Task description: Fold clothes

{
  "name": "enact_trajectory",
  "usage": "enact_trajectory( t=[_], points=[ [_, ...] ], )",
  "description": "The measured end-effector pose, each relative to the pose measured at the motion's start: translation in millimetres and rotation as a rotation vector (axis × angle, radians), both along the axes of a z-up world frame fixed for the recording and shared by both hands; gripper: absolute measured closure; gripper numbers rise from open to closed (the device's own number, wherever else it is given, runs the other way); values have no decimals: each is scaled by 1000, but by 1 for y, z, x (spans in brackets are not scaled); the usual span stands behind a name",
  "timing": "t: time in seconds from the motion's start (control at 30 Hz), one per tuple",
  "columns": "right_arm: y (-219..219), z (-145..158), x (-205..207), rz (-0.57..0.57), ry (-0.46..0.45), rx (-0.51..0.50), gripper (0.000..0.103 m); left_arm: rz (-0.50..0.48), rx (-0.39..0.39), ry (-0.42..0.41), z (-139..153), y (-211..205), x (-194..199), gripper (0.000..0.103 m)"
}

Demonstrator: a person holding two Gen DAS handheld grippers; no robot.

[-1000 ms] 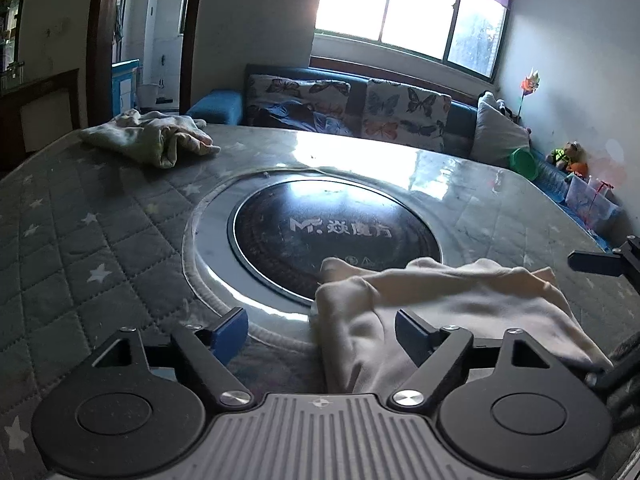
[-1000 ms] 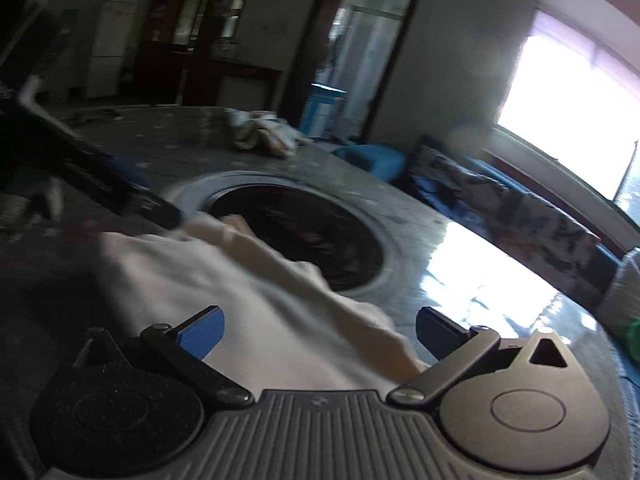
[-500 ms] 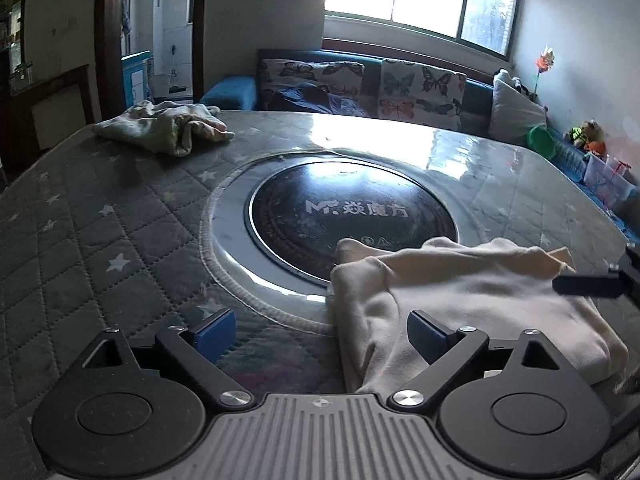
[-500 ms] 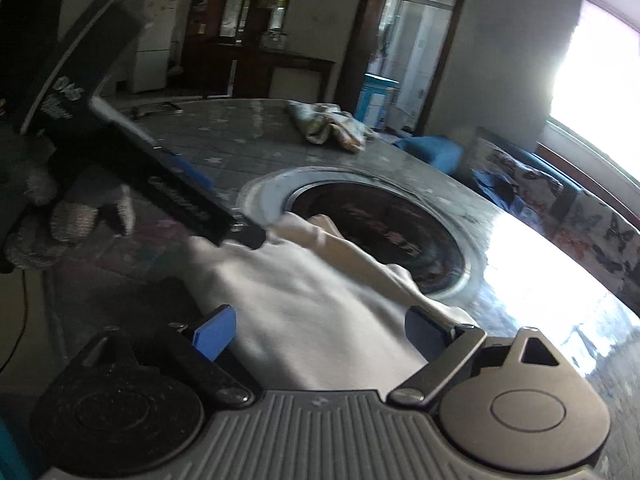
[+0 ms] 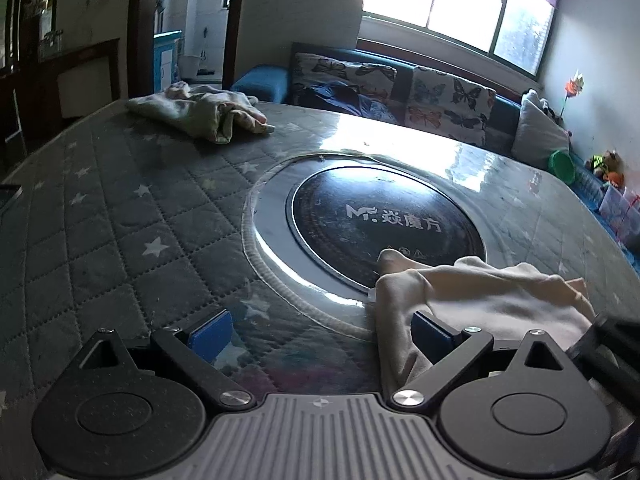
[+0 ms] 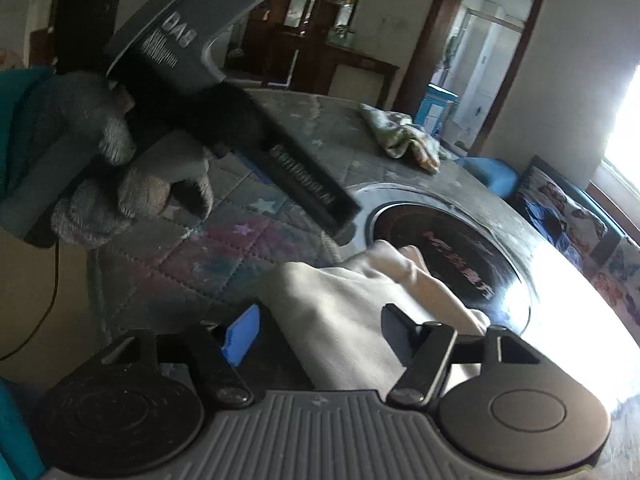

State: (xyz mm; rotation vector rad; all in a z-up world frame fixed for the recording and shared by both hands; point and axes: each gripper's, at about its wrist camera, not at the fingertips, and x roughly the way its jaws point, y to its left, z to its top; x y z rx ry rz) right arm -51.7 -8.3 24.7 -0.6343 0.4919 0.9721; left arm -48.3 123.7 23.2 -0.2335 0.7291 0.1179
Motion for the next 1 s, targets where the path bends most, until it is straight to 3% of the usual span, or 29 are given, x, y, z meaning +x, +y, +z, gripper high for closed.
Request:
enact_trajectory(
  t=[0.13, 0.27, 0.4, 0.7, 0.87, 1.0],
  points=[
    [10, -6, -2, 25, -20, -33, 50, 6, -51, 4, 0, 3, 1, 5],
    [18, -12, 1, 22, -19, -51, 69, 15, -139, 20, -3, 7, 5, 5],
    [10, -5, 12, -5, 38, 10, 84, 32, -238, 35, -5, 11, 8, 5],
    [-25, 25, 44, -107, 226, 225, 88, 58, -476, 76, -15, 13, 21, 5],
    [-40, 31, 51, -120, 252, 273, 89, 54, -610, 97, -23, 10, 30, 7],
    [-45, 30, 51, -109, 259, 285, 89, 42, -698, 111, -29, 8, 36, 17]
  ],
)
